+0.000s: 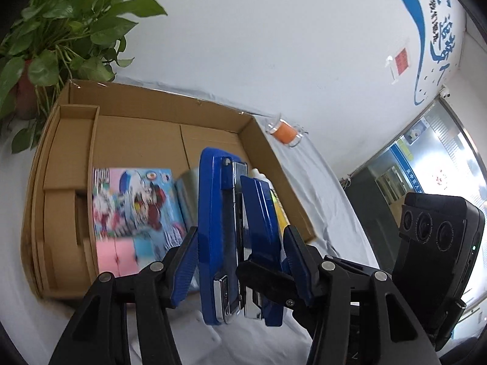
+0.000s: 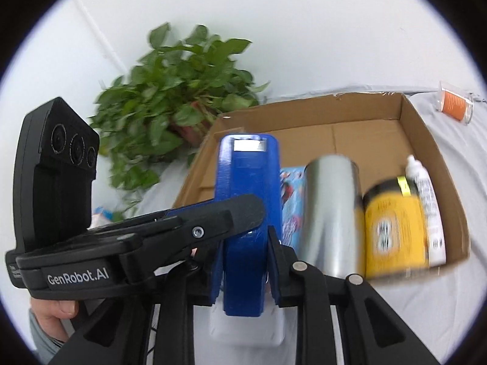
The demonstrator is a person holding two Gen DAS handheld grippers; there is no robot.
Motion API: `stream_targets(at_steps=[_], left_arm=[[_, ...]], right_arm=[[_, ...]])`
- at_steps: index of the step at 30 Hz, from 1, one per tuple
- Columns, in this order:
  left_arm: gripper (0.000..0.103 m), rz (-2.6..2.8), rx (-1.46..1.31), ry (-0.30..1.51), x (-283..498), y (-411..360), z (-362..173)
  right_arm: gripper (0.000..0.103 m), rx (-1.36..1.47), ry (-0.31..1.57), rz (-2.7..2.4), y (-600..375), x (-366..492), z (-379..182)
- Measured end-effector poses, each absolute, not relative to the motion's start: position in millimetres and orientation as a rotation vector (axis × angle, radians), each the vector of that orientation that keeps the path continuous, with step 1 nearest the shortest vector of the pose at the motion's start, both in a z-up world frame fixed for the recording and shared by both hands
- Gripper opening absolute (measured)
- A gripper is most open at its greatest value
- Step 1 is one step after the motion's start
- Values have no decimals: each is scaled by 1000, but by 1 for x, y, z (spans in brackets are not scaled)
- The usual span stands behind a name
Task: Organize rigid objects
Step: 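Set the blue stapler upright beside the toy box and open the right tool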
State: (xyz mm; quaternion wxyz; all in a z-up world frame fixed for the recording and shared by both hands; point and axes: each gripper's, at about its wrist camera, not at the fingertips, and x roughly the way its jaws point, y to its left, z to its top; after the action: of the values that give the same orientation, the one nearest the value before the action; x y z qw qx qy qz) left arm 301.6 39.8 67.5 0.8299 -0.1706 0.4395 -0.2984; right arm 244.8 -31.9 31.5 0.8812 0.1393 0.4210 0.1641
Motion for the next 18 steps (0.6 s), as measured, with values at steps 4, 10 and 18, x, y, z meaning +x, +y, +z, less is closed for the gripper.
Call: stream_targets(at_steps=[4, 10, 18], left_arm=[[52, -649, -370, 1024, 361, 48, 52], [52, -640, -394, 1174, 397, 45, 6], [69, -552, -314, 1122, 394, 52, 19]], right_arm=[[23, 293, 965, 294, -34, 274, 11], [24, 292, 1079, 240, -31, 280, -23], [27, 245, 1086, 227, -15, 279, -25]])
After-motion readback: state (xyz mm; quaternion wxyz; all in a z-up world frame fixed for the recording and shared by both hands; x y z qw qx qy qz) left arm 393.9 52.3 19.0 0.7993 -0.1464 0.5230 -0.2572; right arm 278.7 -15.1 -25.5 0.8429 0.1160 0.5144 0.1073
